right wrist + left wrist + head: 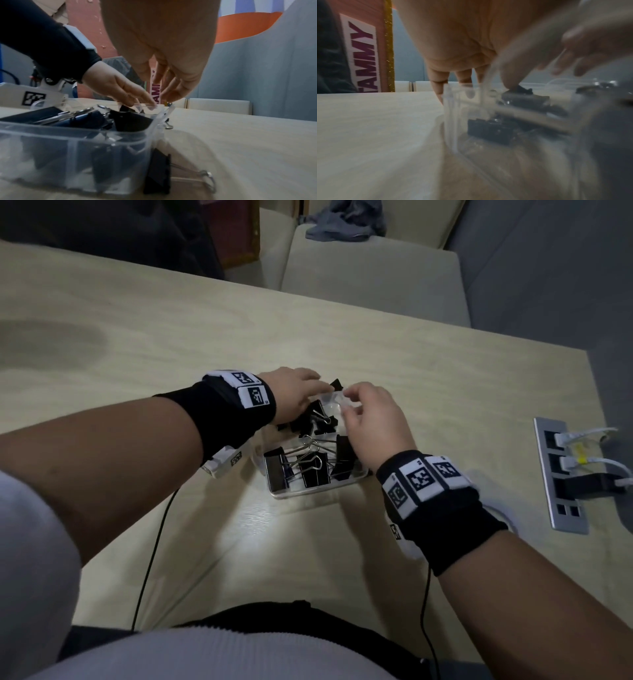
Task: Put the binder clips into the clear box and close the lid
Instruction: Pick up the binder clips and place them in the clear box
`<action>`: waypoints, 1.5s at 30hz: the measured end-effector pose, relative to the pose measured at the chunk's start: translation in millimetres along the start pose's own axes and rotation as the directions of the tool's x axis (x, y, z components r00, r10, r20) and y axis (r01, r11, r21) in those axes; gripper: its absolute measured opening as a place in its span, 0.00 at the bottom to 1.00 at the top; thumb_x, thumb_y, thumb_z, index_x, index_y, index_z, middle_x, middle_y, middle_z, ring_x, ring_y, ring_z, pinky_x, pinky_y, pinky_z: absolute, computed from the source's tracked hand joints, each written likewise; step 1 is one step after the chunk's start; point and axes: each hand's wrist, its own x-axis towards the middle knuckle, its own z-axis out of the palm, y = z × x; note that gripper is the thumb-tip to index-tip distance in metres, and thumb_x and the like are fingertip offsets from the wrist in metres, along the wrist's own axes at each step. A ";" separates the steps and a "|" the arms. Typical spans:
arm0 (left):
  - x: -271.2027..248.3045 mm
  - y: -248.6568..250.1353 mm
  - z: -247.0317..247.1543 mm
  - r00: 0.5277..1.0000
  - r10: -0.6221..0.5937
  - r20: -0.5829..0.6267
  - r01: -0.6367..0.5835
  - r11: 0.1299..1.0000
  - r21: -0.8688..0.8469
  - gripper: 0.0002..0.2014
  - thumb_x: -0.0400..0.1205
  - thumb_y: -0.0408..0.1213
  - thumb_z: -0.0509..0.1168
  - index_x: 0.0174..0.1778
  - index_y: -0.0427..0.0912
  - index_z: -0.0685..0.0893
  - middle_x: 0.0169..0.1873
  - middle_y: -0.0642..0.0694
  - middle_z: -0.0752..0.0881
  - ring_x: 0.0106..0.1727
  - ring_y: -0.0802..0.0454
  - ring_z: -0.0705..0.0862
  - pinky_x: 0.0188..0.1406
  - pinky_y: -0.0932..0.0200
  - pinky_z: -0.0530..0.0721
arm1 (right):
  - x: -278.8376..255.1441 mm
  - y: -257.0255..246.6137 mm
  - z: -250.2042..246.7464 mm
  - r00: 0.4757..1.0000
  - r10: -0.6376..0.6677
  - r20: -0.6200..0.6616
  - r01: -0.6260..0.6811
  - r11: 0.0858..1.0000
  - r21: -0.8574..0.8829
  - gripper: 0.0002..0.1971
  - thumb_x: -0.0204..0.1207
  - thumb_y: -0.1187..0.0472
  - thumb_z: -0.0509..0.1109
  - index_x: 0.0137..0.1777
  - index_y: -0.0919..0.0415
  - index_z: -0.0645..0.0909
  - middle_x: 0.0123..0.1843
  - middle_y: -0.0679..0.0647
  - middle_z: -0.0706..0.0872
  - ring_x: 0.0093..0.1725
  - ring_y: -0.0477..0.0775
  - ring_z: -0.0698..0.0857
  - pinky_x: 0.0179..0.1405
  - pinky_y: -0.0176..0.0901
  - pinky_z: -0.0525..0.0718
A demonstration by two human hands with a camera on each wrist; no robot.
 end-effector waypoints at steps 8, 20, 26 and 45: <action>-4.7 14.5 -8.7 0.998 0.011 0.054 -0.010 1.000 -0.017 0.21 0.87 0.38 0.51 0.75 0.52 0.73 0.68 0.42 0.82 0.66 0.41 0.80 0.63 0.49 0.78 | -7.1 41.1 -25.6 0.833 0.364 0.416 -0.206 0.903 -0.377 0.27 0.67 0.75 0.70 0.64 0.53 0.77 0.56 0.56 0.85 0.53 0.58 0.83 0.47 0.47 0.81; -24.7 3.2 -19.4 0.992 -0.036 0.120 0.026 0.996 0.080 0.16 0.85 0.40 0.56 0.66 0.53 0.81 0.56 0.48 0.86 0.57 0.46 0.83 0.59 0.51 0.81 | -26.9 56.9 -7.6 0.881 0.268 0.390 -0.118 0.923 -0.366 0.19 0.70 0.64 0.74 0.59 0.45 0.79 0.57 0.55 0.75 0.50 0.58 0.82 0.45 0.46 0.83; 5.6 17.1 -11.9 0.998 0.070 0.001 -0.069 0.978 0.199 0.28 0.82 0.36 0.55 0.78 0.60 0.63 0.79 0.49 0.65 0.72 0.42 0.72 0.61 0.42 0.81 | -29.2 71.8 -12.7 0.921 0.297 0.253 -0.171 0.890 -0.423 0.16 0.76 0.60 0.70 0.63 0.50 0.78 0.59 0.58 0.76 0.51 0.63 0.83 0.50 0.51 0.84; -8.8 15.4 -34.1 0.983 -0.151 0.106 0.119 0.959 0.258 0.12 0.76 0.41 0.69 0.54 0.44 0.83 0.56 0.41 0.80 0.52 0.40 0.84 0.43 0.52 0.81 | -29.4 31.8 -15.1 0.986 0.148 0.073 -0.127 0.961 -0.245 0.19 0.74 0.58 0.66 0.66 0.50 0.78 0.62 0.55 0.83 0.56 0.61 0.84 0.52 0.53 0.84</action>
